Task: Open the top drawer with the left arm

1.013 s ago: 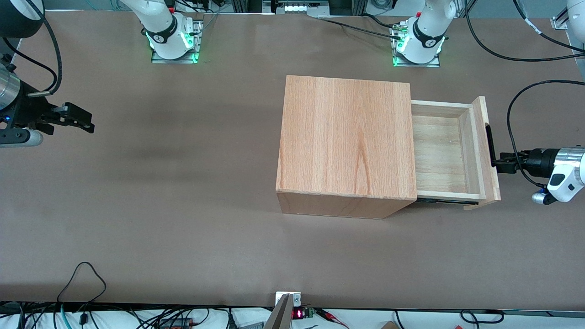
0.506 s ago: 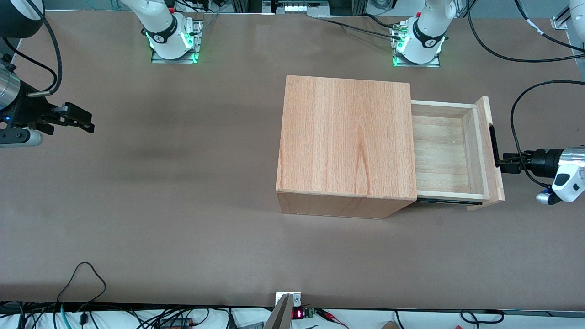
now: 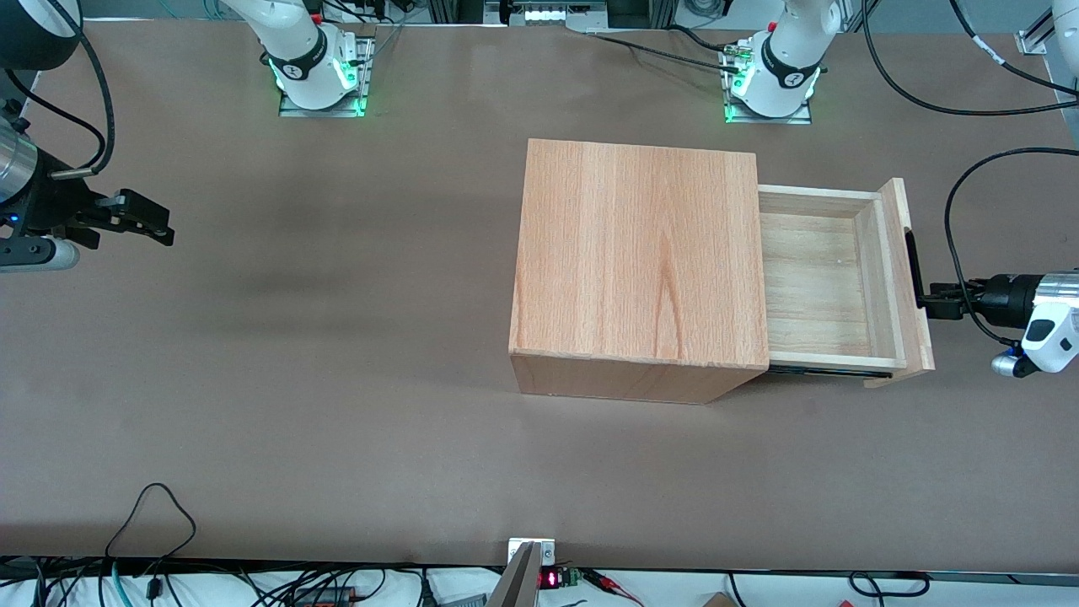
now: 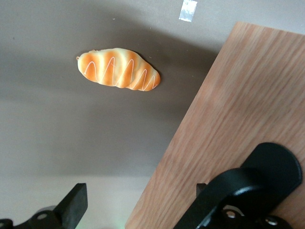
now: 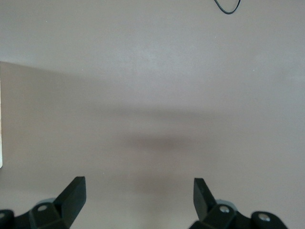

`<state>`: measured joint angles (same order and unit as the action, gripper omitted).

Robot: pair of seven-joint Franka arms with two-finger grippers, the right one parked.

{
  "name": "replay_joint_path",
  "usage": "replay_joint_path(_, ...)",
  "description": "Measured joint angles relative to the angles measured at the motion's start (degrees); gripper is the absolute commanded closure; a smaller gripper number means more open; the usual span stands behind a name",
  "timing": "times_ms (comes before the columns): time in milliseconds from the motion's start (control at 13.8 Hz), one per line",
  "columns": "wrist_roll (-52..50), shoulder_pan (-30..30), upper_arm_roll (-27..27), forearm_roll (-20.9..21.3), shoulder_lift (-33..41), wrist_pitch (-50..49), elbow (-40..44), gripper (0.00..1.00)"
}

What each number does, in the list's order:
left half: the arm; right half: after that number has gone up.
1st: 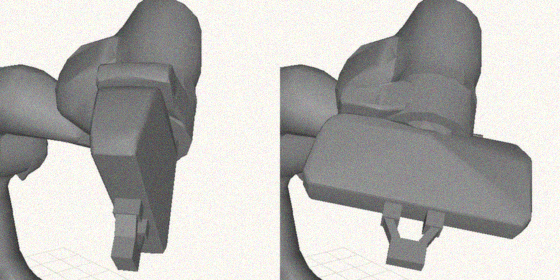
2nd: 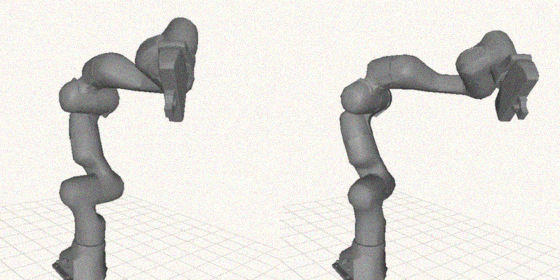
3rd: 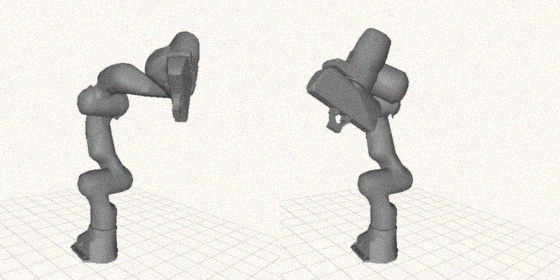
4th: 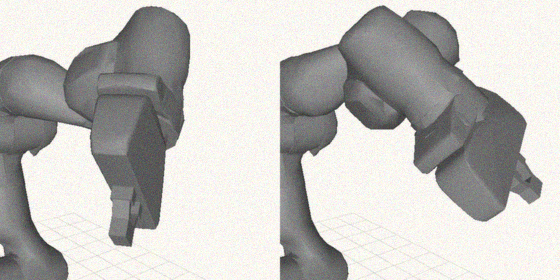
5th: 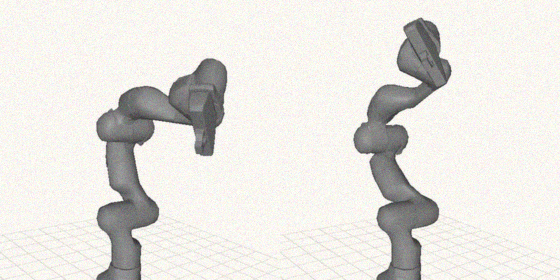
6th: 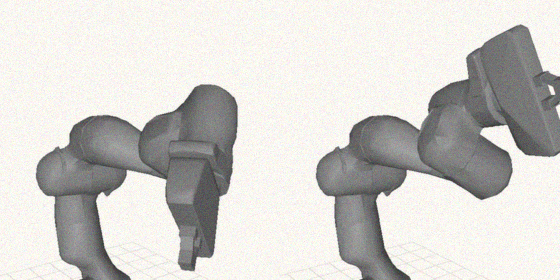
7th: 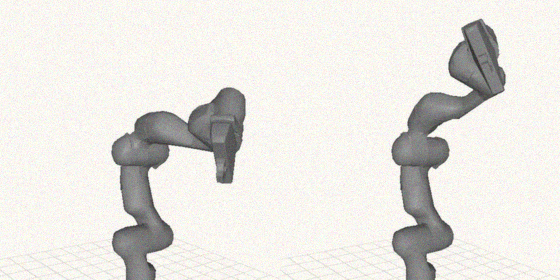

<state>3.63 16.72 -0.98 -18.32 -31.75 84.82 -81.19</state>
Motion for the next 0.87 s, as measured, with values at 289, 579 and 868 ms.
replay_joint_path(289, 0.4, 0.2, 0.0, 0.0, -0.2, 0.0, 0.4, 0.00)
replay_joint_path(579, 0.4, 0.2, 0.0, 0.0, -0.3, 0.0, 0.5, 0.00)
replay_joint_path(868, 0.4, 0.2, 0.1, -0.5, -0.3, -0.2, 0.5, 0.00)
